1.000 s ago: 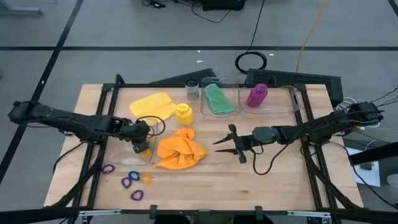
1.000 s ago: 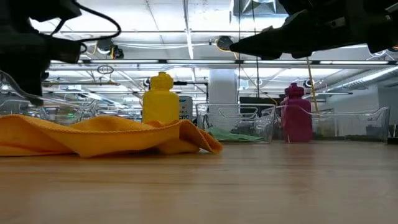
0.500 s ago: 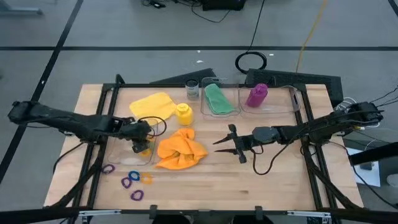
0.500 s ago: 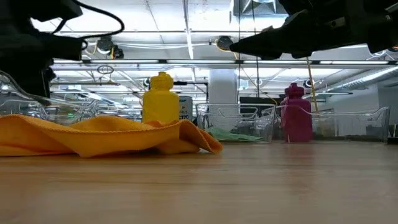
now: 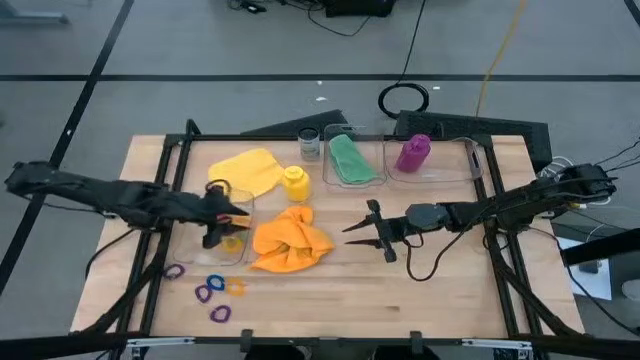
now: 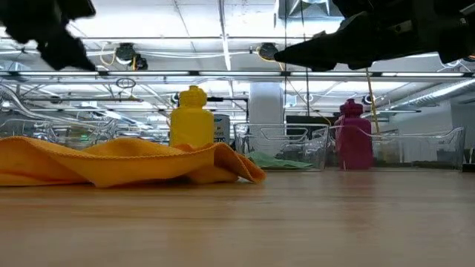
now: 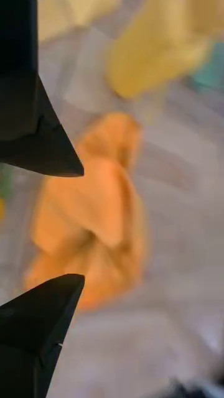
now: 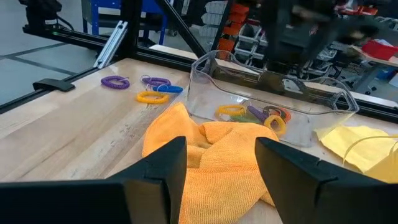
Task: Pick & Place Sports Items
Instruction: Put the yellow towel into the top left transparent bin
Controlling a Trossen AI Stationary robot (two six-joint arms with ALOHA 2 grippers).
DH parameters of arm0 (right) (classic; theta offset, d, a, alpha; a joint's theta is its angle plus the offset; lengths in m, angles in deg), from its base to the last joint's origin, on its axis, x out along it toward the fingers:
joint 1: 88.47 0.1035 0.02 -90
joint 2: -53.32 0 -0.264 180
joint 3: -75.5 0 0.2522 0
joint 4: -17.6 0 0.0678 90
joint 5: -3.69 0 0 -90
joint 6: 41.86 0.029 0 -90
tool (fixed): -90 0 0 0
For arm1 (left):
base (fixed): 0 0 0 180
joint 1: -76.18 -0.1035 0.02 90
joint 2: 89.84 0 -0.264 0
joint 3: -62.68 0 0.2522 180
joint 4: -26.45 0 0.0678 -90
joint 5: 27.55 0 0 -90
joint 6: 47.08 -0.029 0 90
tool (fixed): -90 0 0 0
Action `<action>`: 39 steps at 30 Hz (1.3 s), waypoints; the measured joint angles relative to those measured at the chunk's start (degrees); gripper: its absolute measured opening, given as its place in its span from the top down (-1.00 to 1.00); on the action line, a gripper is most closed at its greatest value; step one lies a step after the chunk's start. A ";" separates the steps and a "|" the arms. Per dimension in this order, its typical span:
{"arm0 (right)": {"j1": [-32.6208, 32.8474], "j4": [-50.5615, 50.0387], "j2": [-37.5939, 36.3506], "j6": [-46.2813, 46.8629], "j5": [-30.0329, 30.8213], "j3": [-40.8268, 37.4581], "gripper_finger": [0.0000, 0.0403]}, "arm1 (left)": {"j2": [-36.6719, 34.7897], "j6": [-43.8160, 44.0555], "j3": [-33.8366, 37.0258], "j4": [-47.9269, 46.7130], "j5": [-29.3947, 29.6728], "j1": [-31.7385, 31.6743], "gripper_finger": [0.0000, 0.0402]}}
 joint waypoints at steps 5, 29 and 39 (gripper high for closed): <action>-0.32 0.00 0.00 -0.01 -0.67 -0.01 0.33 | -2.20 -10.21 0.00 13.99 3.62 3.93 -0.13; -1.81 5.09 0.00 5.34 -1.51 0.00 0.33 | 10.46 -25.52 0.02 28.18 14.15 -1.68 -0.13; -1.79 5.17 -0.02 6.03 -1.51 0.00 0.33 | 7.92 -24.56 0.00 19.68 12.21 -18.32 -0.13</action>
